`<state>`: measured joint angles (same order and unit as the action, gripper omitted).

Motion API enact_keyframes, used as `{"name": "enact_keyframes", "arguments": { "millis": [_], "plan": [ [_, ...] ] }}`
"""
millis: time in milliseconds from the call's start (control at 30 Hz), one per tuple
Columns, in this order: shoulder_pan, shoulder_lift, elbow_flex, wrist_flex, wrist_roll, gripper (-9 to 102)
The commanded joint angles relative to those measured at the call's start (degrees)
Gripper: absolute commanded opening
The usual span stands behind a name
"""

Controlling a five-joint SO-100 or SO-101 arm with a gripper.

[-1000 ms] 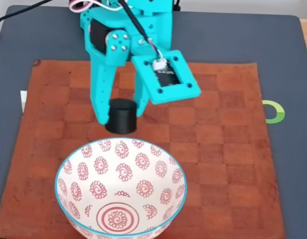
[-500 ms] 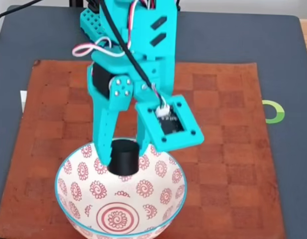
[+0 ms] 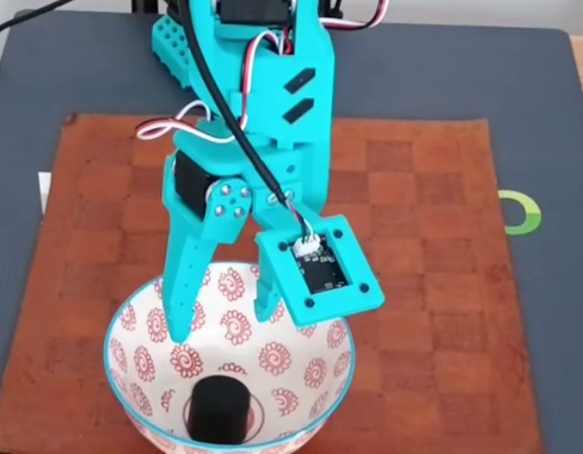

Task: Grasp a black cylinder and put it in a bowl.

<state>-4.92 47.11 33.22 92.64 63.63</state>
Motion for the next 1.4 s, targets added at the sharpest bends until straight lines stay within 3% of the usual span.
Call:
{"name": "enact_keyframes", "arguments": {
  "millis": [0, 333, 667, 967, 1367],
  "plan": [
    [0.4, 1.2, -2.5, 0.3, -0.4, 14],
    [2.2, 11.1, 5.8, 0.6, 0.4, 0],
    [5.0, 28.6, 24.8, 0.5, 1.0, 0],
    [7.3, 48.3, 50.2, -0.3, 6.1, 0],
    [6.5, 71.4, 72.6, -0.4, 12.1, 0]
  ]
}}
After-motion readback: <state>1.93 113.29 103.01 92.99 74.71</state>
